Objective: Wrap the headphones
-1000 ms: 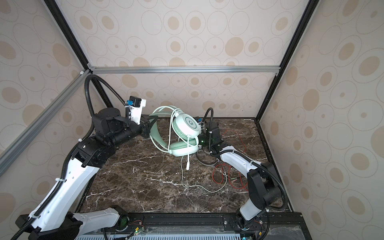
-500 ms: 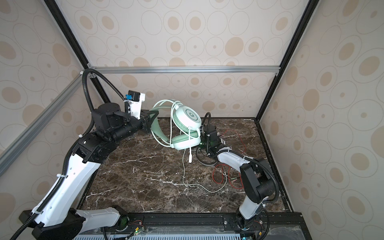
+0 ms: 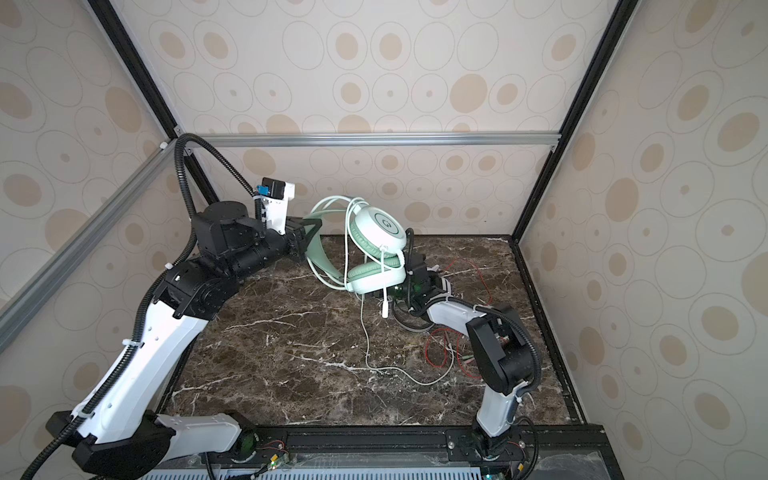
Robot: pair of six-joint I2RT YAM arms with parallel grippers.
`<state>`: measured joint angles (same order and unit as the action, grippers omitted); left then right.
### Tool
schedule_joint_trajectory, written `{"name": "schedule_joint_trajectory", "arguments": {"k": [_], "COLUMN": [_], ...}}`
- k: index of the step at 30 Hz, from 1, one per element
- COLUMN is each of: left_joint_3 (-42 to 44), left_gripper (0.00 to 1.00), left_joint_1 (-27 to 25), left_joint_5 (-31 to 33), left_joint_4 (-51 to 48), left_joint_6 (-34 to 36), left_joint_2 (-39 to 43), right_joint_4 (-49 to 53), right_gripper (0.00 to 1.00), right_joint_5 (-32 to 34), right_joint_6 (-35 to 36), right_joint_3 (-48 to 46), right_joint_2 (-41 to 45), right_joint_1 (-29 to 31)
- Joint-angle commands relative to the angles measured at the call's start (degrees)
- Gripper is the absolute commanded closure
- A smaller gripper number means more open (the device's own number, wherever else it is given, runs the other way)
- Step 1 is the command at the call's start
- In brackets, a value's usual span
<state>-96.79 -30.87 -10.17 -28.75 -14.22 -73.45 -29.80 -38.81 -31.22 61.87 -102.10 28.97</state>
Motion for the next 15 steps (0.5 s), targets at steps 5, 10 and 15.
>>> {"name": "schedule_joint_trajectory", "arguments": {"k": [5,10,15], "left_joint_3": [-2.95,-3.23,-2.87], "left_gripper": [1.0,1.0,1.0], "left_joint_1": [-0.02,0.07,0.29], "left_joint_5": [-1.64,-1.96,-2.33], "left_joint_4": [7.14,7.05,7.3], "left_joint_6": [-5.09,-5.54,-6.47], "left_joint_2": [0.94,0.9,0.86], "right_joint_4": [-6.4,-7.53,-7.16], "right_gripper": [0.51,0.45,0.49], "right_joint_5": [0.7,2.16,3.12], "right_joint_6": [-3.88,-4.23,-3.89], "right_joint_3": [1.41,2.16,3.02], "right_joint_2": [-3.74,-5.0,-5.89], "right_joint_1": [0.55,1.04,1.18]}}
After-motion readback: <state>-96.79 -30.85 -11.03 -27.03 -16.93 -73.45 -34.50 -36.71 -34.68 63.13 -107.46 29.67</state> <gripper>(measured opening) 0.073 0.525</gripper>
